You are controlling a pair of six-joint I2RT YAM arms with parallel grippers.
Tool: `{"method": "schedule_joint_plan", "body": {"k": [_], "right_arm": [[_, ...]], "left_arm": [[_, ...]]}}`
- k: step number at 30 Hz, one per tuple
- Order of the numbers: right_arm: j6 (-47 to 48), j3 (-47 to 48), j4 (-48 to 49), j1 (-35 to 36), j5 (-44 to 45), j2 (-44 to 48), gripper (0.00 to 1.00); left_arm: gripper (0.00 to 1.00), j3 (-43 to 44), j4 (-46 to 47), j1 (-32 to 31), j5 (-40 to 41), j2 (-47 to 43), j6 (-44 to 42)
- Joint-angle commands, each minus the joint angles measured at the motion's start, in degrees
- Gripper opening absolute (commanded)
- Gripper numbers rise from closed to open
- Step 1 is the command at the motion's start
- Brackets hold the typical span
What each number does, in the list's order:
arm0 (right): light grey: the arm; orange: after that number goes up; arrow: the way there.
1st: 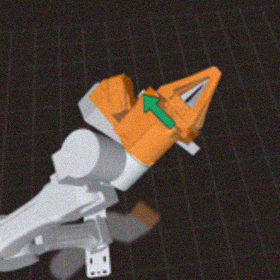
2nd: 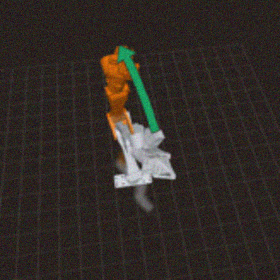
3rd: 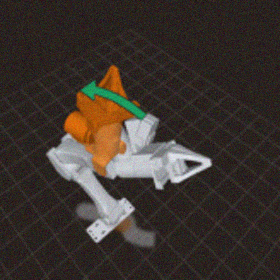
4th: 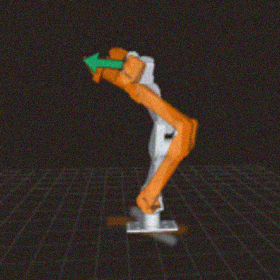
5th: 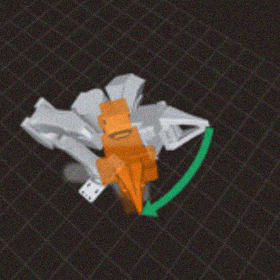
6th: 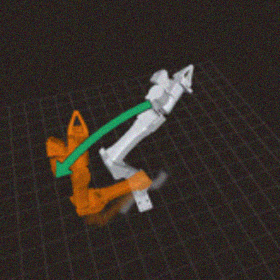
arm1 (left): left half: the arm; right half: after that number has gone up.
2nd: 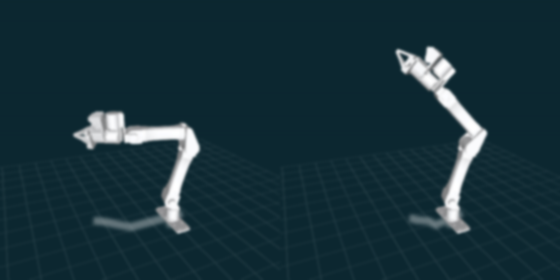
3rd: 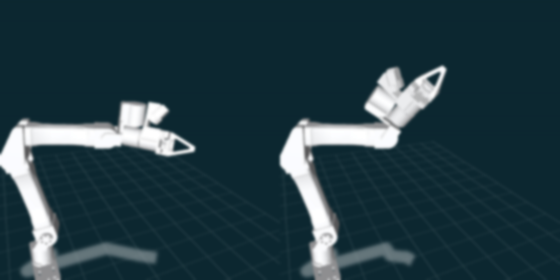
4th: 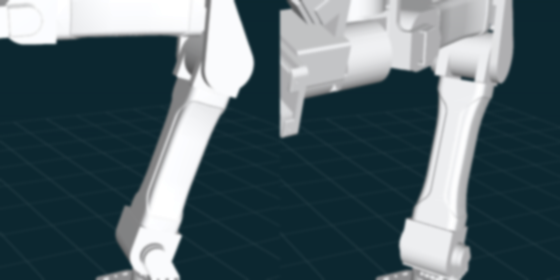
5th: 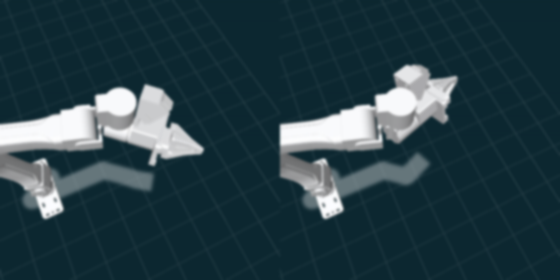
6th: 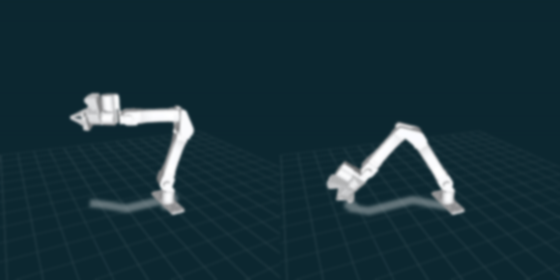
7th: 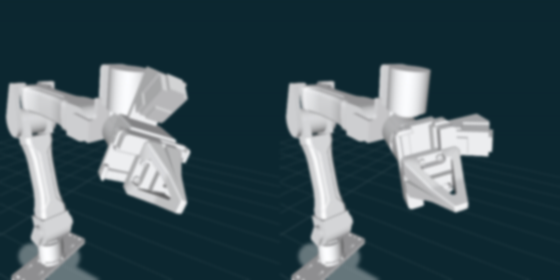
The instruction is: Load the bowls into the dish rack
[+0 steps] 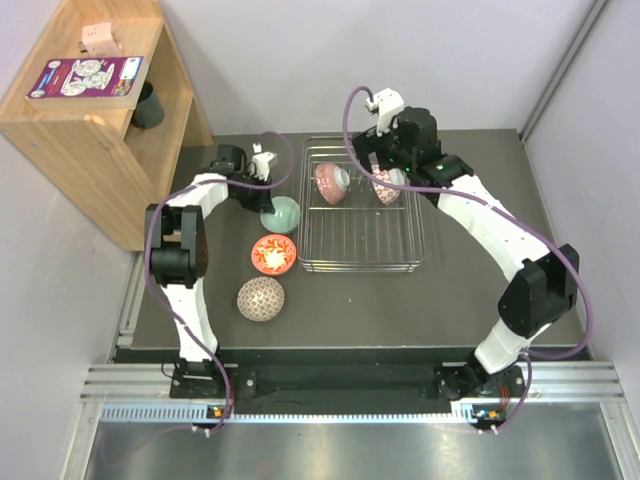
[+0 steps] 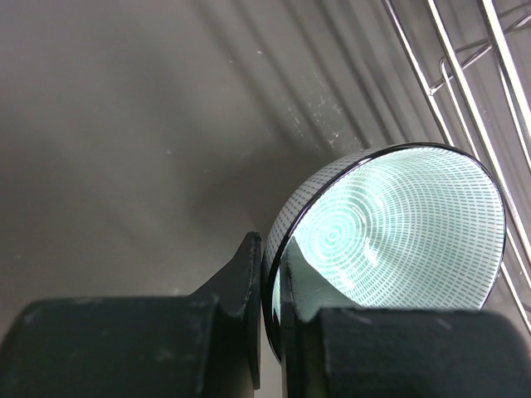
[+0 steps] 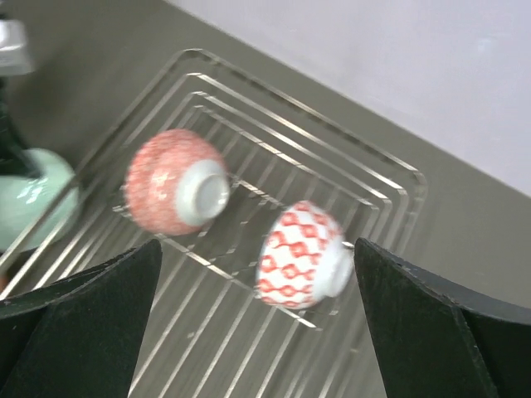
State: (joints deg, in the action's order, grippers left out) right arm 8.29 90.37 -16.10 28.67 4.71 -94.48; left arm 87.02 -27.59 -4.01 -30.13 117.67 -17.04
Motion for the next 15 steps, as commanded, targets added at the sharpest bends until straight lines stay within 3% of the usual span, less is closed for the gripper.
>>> {"method": "schedule_joint_plan", "body": {"k": [1, 9, 15], "right_arm": [[-6.2, 1.1, -0.5, -1.7, -12.7, 1.8, 1.00], [-20.6, -2.4, 6.0, -5.9, -40.7, -0.2, 1.00], [-30.2, -6.2, 15.7, -6.4, -52.6, -1.6, 1.00]], "left_arm": [[0.00, 5.4, -1.1, 1.1, -2.7, -6.4, -0.5], [0.00, 3.4, 2.1, 1.5, -14.6, -21.0, -0.2], [0.00, -1.1, 7.5, 0.9, -22.7, -29.1, 5.1]]}}
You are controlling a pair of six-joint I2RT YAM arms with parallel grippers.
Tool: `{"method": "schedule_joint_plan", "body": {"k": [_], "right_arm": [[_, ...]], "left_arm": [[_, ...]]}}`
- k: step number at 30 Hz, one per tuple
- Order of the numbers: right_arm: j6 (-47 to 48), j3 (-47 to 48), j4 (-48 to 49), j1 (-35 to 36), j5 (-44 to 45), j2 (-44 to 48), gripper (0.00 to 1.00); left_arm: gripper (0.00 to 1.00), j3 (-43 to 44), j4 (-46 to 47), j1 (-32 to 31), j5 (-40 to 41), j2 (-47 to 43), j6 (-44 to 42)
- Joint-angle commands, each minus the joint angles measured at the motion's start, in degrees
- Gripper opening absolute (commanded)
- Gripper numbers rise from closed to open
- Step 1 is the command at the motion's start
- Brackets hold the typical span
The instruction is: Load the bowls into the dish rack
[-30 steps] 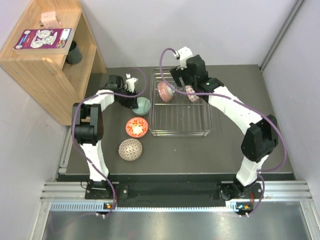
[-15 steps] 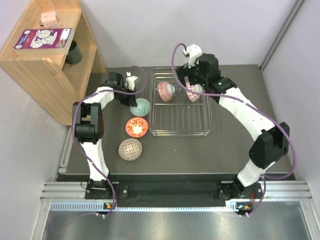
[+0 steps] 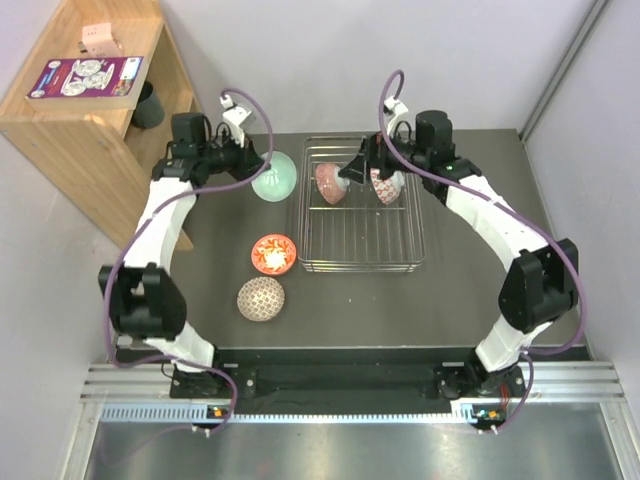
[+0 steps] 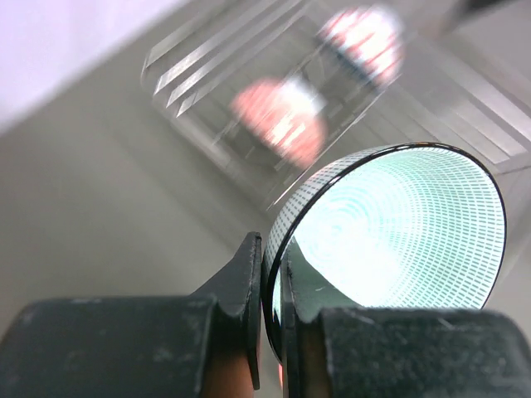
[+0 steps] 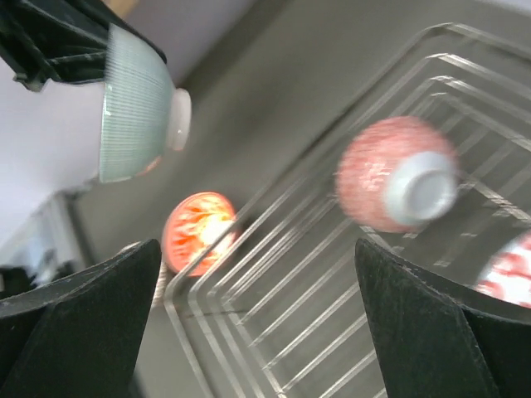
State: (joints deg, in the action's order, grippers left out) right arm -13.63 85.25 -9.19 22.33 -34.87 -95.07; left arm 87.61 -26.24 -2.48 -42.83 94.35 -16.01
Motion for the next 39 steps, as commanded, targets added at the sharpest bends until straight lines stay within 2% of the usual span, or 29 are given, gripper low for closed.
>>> {"method": "schedule_joint_plan", "body": {"k": [1, 8, 13, 22, 39], "right_arm": [[-11.0, -2.0, 10.9, -0.1, -14.2, -1.2, 1.00], [-19.1, -5.4, 21.1, 0.1, -21.1, -1.6, 1.00], [-25.0, -9.1, 29.9, 0.4, -22.6, -1.3, 1.00], [-24.7, -11.0, 30.4, 1.1, -23.5, -1.3, 1.00], [-23.5, -12.9, 29.8, 3.3, -29.0, -1.3, 0.99]], "left_arm": [[0.00, -2.0, 6.3, -1.5, -10.3, -6.4, 4.3], [0.00, -5.3, 7.4, -7.9, -6.8, -10.2, 4.1], [0.00, -6.3, 7.0, -12.1, -3.8, -10.5, 3.9], [0.00, -6.9, 8.0, -16.9, -1.3, -12.2, 3.7], [0.00, -8.0, 11.5, -18.3, 7.8, -13.7, 0.7]]}}
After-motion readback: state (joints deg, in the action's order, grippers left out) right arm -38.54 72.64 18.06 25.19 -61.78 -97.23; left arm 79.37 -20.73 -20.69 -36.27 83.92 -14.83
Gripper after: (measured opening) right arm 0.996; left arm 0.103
